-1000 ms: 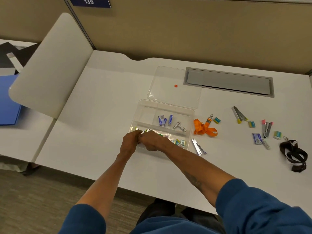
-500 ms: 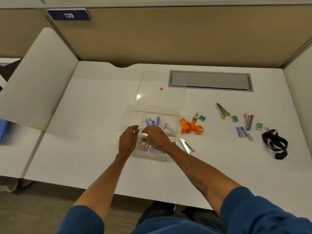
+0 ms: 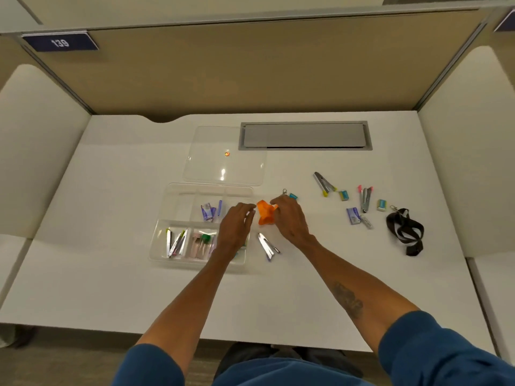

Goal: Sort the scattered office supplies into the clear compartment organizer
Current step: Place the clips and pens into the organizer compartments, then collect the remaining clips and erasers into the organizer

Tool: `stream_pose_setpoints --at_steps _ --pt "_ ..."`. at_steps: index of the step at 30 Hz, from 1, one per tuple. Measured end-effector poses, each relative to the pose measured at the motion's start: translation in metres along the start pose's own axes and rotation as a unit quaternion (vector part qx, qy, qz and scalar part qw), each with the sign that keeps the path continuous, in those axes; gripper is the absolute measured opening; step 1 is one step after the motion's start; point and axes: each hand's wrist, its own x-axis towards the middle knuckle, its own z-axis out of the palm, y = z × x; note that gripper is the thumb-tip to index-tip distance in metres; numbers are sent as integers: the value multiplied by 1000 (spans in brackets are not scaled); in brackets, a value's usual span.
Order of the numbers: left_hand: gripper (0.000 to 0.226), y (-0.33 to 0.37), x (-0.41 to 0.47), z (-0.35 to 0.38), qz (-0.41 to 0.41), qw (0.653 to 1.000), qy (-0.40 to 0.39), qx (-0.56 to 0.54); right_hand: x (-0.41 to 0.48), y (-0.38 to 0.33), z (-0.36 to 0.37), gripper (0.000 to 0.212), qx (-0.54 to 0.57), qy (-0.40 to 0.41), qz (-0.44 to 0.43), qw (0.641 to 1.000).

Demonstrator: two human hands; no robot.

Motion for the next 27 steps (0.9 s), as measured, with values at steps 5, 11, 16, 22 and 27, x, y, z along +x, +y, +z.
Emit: stream_pose_setpoints --at_steps 5,11,16,22,27 --pt "20 42 -4 43 26 998 -53 13 -12 55 -38 28 -39 49 94 994" --pt "17 74 4 80 62 996 -68 8 -27 120 -75 32 -77 93 217 969" --pt "27 104 25 111 76 986 -149 5 -39 161 -97 23 -78 95 263 957" --pt "54 153 40 165 96 960 -256 55 -48 190 -109 32 -71 61 253 963" --pt "72 188 46 202 86 954 -278 64 -50 201 -111 28 -55 33 226 972"
